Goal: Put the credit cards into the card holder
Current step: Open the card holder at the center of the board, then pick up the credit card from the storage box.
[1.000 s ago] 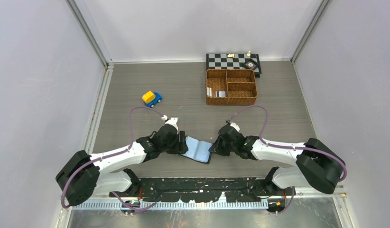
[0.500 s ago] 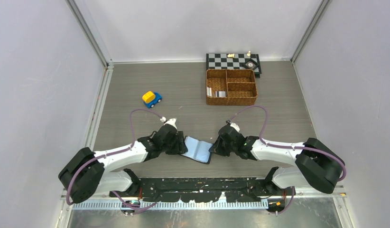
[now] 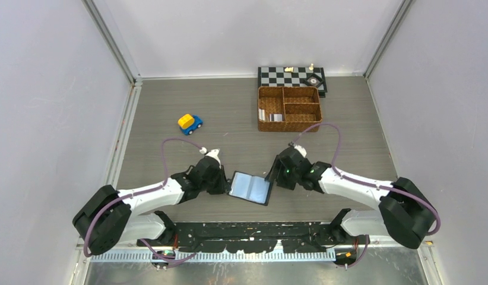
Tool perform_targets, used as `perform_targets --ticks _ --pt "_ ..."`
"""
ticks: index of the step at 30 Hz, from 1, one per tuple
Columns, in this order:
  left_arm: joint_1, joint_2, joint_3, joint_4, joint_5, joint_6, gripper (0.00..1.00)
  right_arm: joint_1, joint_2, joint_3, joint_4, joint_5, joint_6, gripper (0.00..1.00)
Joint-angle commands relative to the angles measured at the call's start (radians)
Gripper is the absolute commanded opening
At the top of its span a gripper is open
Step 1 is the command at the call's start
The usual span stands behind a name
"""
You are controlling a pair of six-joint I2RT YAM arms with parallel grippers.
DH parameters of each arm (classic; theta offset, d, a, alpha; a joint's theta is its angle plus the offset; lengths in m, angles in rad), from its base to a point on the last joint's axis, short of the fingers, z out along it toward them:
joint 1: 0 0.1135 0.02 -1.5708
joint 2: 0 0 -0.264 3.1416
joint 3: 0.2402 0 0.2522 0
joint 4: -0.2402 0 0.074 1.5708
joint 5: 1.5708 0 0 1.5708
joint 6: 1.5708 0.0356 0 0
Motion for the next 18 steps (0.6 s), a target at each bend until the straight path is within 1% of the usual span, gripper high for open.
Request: perform_targets --ticks 1,4,7,11,13,15,18 --pt "0.008 -0.006 0.008 0.068 0.046 0.003 0.10 -0.080 -0.064 0.187 -0.204 0.027 -0.183 0.64" --pt "0.010 0.003 0.026 0.069 0.066 0.010 0.10 -0.136 -0.033 0.325 -0.325 0.035 -0.296 0.72" --pt "0.011 -0.014 0.047 0.055 0.073 0.023 0.15 -0.190 0.037 0.466 -0.412 0.042 -0.395 0.75" --pt "0.019 -0.057 0.082 -0.014 0.074 0.059 0.31 -0.256 0.176 0.650 -0.457 0.026 -0.499 0.78" --pt "0.032 -0.083 0.108 -0.065 0.070 0.081 0.42 -0.271 0.252 0.748 -0.481 0.026 -0.536 0.78" --pt "0.061 -0.107 0.136 -0.120 0.066 0.116 0.52 -0.280 0.328 0.857 -0.502 0.030 -0.562 0.78" --pt "0.121 -0.137 0.183 -0.199 0.078 0.160 0.65 -0.292 0.423 0.968 -0.520 0.036 -0.585 0.79"
